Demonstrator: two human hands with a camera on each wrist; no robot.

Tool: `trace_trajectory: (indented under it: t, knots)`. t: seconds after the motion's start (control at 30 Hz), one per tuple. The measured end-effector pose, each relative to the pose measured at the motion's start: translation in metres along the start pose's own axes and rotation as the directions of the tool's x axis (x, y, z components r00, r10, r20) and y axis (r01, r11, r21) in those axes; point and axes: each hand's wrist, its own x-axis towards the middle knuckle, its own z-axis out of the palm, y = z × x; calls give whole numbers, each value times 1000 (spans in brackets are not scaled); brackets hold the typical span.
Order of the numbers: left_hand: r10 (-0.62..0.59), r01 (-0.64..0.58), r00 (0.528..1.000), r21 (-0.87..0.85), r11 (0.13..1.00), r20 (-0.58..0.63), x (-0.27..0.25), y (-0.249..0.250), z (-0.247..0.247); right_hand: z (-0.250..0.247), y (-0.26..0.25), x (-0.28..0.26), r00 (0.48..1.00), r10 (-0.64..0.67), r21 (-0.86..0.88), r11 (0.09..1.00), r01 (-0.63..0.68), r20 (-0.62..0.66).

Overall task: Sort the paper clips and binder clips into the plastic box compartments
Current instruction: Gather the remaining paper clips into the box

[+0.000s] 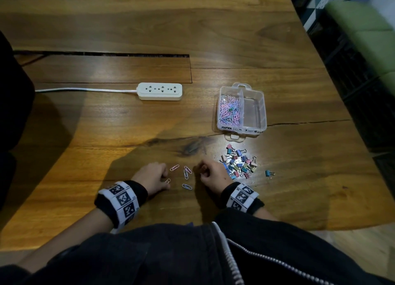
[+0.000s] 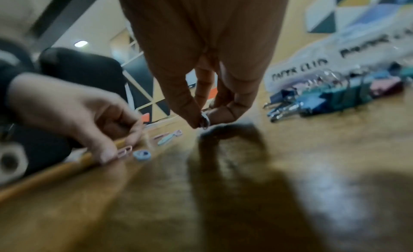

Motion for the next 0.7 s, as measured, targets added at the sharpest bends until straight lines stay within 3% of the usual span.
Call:
trace_trajectory:
  t: [0.1, 0.2, 0.27, 0.3, 0.33, 0.4, 0.43, 0.47, 0.5, 0.57, 0.63, 0.7]
  knots:
    - [48, -47, 997, -29, 999, 53, -5, 0, 5, -5, 2, -2, 997, 66, 396, 915, -77, 41]
    - [76, -69, 995, -121, 990, 59, -5, -1, 7, -12, 1, -2, 978, 117, 693, 691, -204, 172]
    - [29, -16, 999, -371, 928, 28, -3, -1, 4, -17, -1, -1, 957, 134, 800, 525, -289, 258]
    - [2, 16, 999, -557, 830, 32, -1, -2, 2, -19, -4, 0, 946, 135, 822, 471, -322, 293]
    - [-15, 41, 999, -749, 661, 42, 1, -2, 0, -20, -6, 0, 938, 138, 824, 449, -345, 318]
    - [-32, 63, 998, -971, 230, 57, 3, -2, -4, -21, -12, -1, 931, 141, 802, 476, -362, 336]
    - [-35, 62, 998, -993, 99, 59, 4, -2, -7, -20, -15, -2, 931, 145, 787, 499, -361, 335]
    - [-37, 63, 997, -996, 63, 61, 6, -1, -8, -18, -17, -3, 932, 148, 766, 534, -357, 331]
    - [-43, 57, 998, -991, 120, 53, 8, 2, -8, -14, -18, -3, 933, 147, 727, 592, -348, 327]
    - [-70, 18, 997, -896, 443, -14, 13, 6, -5, -5, -17, -1, 935, 135, 551, 777, -306, 329]
    - [-65, -31, 989, -629, 776, -129, 18, 9, 0, 4, -14, 0, 947, 106, 263, 946, -191, 303]
    - [-31, -26, 983, -302, 953, -184, 21, 10, 5, 10, -13, -1, 962, 44, 12, 999, -49, 270]
